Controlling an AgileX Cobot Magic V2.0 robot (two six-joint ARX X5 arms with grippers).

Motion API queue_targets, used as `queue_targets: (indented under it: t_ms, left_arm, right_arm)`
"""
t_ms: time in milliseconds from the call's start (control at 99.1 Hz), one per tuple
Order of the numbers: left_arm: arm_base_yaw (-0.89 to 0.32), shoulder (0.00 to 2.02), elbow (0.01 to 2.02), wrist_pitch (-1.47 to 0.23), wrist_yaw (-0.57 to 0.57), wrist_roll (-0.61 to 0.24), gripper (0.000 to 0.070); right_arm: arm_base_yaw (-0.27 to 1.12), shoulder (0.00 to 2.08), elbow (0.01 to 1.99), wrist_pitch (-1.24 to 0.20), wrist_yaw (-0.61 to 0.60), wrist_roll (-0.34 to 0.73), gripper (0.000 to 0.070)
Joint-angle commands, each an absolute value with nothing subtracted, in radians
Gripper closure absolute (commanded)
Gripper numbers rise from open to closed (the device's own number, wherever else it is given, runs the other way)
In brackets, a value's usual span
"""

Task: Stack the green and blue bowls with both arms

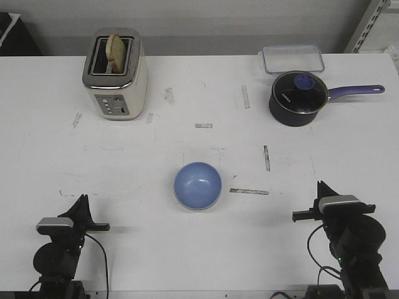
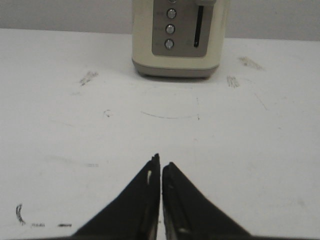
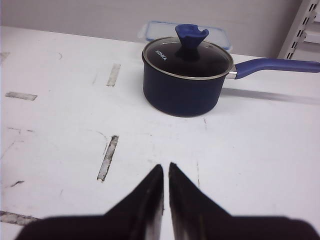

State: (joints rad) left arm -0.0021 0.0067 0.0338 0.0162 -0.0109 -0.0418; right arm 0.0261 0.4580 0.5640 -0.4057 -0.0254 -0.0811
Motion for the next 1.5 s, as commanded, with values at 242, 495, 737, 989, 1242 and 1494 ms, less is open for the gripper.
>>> queue_targets:
  t_ms: [242, 495, 737, 989, 1242, 1494]
  left_arm:
    - [-0.001, 0.003, 0.012, 0.053, -0.012, -0.044, 0.0699]
    - [-0.001, 0.003, 0.012, 0.053, -0.012, -0.044, 0.0699]
    - [-0.001, 0.003, 0.012, 0.053, -0.012, -0.044, 0.0699]
    - [-0.001, 0.003, 0.012, 0.053, -0.012, -0.044, 0.0699]
    - [-0.001, 0.003, 0.012, 0.054, -0.012, -0.044, 0.0699]
    - [-0.001, 0.003, 0.012, 0.053, -0.012, -0.044, 0.0699]
  right_arm:
    - [0.029, 0.459, 0.563, -0.389, -0.026, -0.076, 0.0696]
    - [0.029, 0.459, 0.563, -0.389, -0.026, -0.076, 0.0696]
    - [0.029, 0.459, 0.563, -0.389, -0.026, -0.076, 0.0696]
    - [-0.002, 0.422, 0.496, -0.297, -0.017, -0.048, 0.0696]
    - [-0.027, 0.237, 0.205, -0.062, -0.027, -0.018, 0.0696]
    - [-0.025, -0.008, 0.018, -0.016, -0.026, 0.051, 0.0696]
